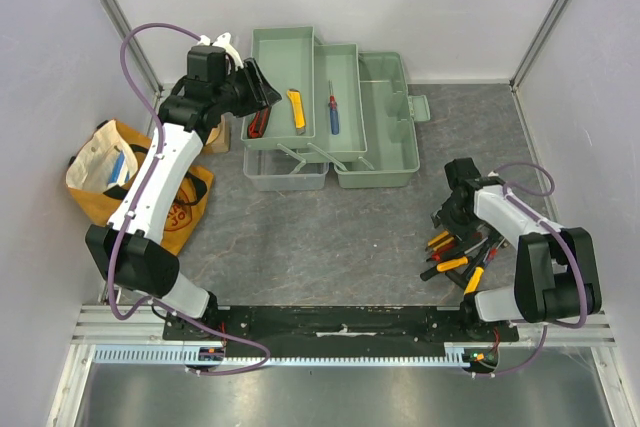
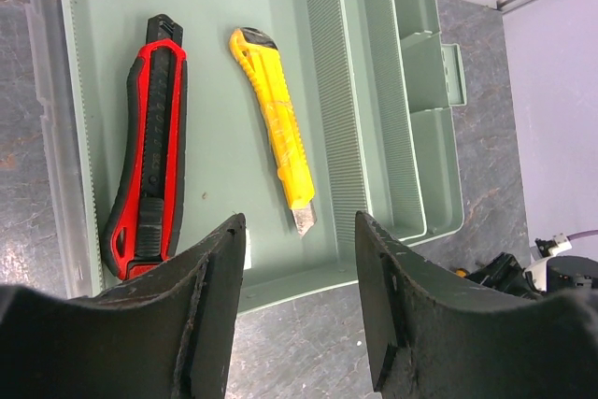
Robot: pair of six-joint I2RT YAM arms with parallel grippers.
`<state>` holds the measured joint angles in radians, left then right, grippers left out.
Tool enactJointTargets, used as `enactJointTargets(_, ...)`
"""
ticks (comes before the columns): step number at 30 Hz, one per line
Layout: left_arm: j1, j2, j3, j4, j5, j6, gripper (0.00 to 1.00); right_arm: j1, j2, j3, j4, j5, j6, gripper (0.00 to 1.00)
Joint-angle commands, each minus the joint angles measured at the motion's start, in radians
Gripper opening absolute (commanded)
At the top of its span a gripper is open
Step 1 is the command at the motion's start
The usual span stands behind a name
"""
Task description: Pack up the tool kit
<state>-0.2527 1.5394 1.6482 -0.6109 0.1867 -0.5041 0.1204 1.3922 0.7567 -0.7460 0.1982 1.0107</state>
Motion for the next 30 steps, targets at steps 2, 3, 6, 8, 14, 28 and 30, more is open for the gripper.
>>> enactJointTargets(2,0.007,-0.038,0.009,0.039,0.019,0.016,0.56,-0.008,0.024,-0.028,0.063,0.038,0.016,0.60)
enactJointTargets(3,0.007,-0.036,0.010,0.039,0.020,0.018,0.56,-0.007,0.033,-0.033,0.071,0.047,0.014,0.60)
enactJointTargets(6,0.007,-0.036,0.012,0.039,0.026,0.018,0.56,-0.010,0.051,-0.039,0.091,0.061,0.002,0.58)
enactJointTargets(8,0.009,-0.041,0.012,0.039,0.027,0.018,0.56,-0.008,0.062,-0.045,0.108,0.063,-0.004,0.54)
enactJointTargets(14,0.009,-0.045,0.009,0.039,0.036,0.013,0.56,-0.010,0.080,-0.037,0.154,0.046,-0.049,0.26)
enactJointTargets(28,-0.006,-0.058,-0.068,0.266,0.518,0.033,0.58,-0.008,-0.150,0.354,0.112,0.038,-0.164,0.02)
enactJointTargets(30,-0.026,-0.056,-0.071,0.301,0.571,0.041,0.58,-0.007,-0.171,0.412,0.120,0.011,-0.175,0.00)
